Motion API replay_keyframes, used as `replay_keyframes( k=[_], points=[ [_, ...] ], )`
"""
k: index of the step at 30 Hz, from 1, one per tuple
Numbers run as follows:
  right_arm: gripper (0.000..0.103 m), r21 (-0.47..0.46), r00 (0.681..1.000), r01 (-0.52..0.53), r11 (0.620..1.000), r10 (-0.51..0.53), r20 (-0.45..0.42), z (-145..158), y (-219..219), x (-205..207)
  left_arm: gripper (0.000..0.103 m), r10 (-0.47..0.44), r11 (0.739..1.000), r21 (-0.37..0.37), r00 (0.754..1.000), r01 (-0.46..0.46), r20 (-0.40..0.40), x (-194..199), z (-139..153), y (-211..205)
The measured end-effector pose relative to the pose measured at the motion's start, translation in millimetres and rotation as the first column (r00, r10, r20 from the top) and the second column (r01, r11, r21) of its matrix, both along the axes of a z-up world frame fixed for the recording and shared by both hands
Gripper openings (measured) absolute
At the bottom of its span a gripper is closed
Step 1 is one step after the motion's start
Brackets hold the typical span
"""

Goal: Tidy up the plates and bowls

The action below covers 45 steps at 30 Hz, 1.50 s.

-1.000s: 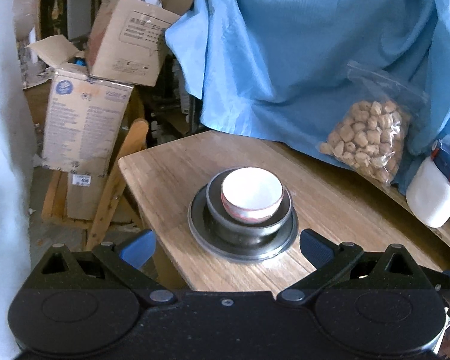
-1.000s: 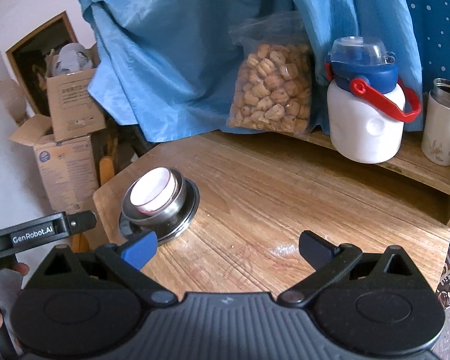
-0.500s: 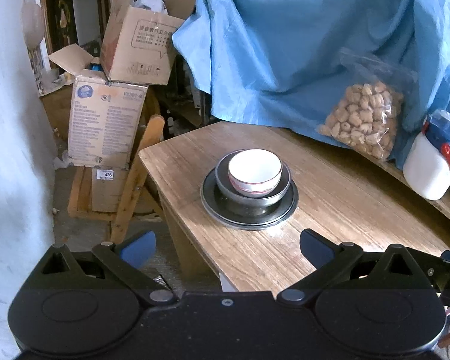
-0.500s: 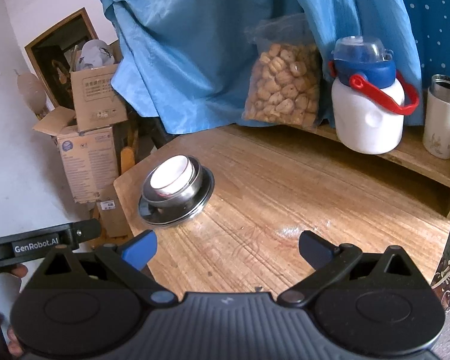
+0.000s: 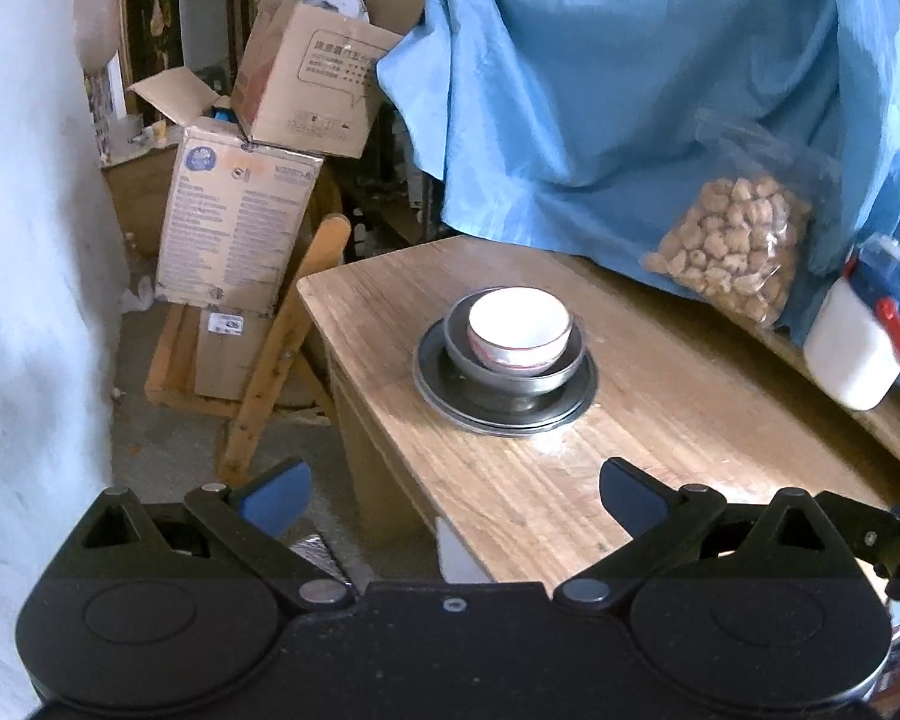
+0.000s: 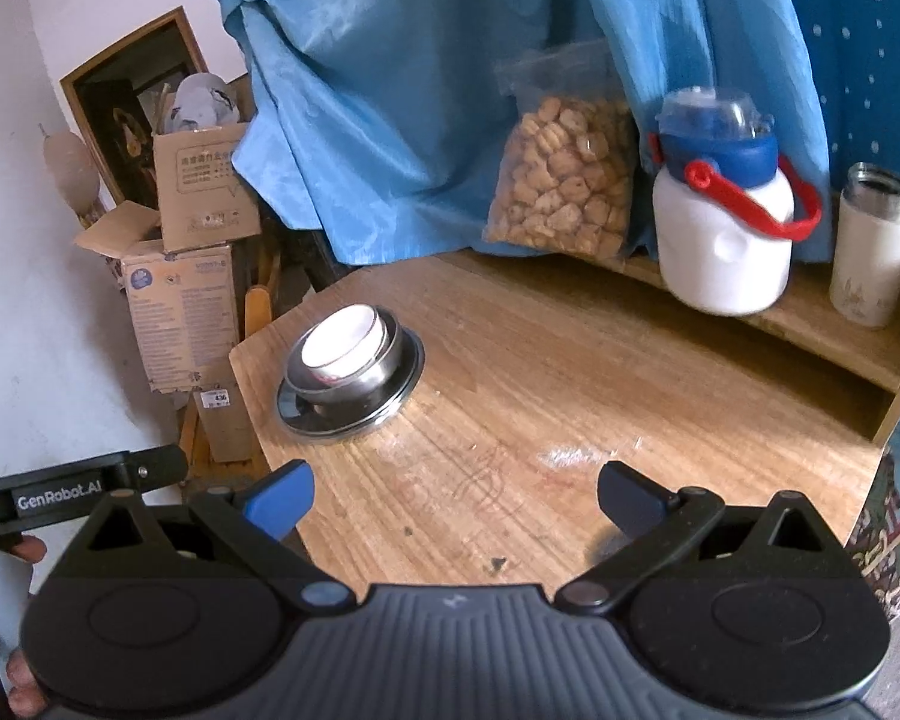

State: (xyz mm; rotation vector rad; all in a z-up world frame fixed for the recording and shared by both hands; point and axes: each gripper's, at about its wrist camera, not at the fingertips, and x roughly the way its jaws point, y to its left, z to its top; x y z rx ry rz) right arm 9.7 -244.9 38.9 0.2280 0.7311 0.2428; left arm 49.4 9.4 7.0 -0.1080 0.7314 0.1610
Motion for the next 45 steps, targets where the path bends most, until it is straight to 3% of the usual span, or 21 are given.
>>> replay_keyframes(
  k=[4, 7, 13, 23, 32, 45],
  points=[
    [0.103, 0.004, 0.996, -0.05, 0.999, 0.05, 0.077, 12.4, -11.8, -3.2, 0.102, 0.026, 0.998, 0.06, 0.999, -0.029, 0.044, -10.1, 11.8, -13.9],
    [0.103, -0.023, 0.989, -0.08, 0.997, 0.082, 0.122, 15.3, -21.3, -6.5, 0.102, 0.075, 0.997, 0.024, 0.994, -0.077, 0.08, -24.2, 15.1, -22.5],
    [0.103, -0.035, 0.993, -0.097, 0.995, 0.099, 0.07, 22.3, -35.5, -24.4, 0.102, 0.086, 0.996, 0.004, 0.995, -0.086, 0.041, -50.8, 13.8, -41.3],
    [0.103, -0.037, 1.0, -0.01, 0.999, 0.01, 0.008, 4.2, -24.8, -48.3, 0.102, -0.03, 0.999, -0.013, 0.999, 0.03, 0.017, -56.7, -6.9, -33.4],
    [0.103, -0.078, 0.999, 0.035, 0.996, -0.038, -0.038, -11.3, 5.7, -59.1, 0.102, -0.15, 0.988, -0.021, 0.988, 0.151, 0.023, -52.7, -22.5, -8.4],
    [0.103, -0.102, 0.994, 0.071, 0.992, -0.079, -0.073, -14.6, 11.4, -63.2, 0.102, -0.173, 0.984, -0.053, 0.985, 0.173, 0.001, -49.8, -33.0, 0.0]
  ],
)
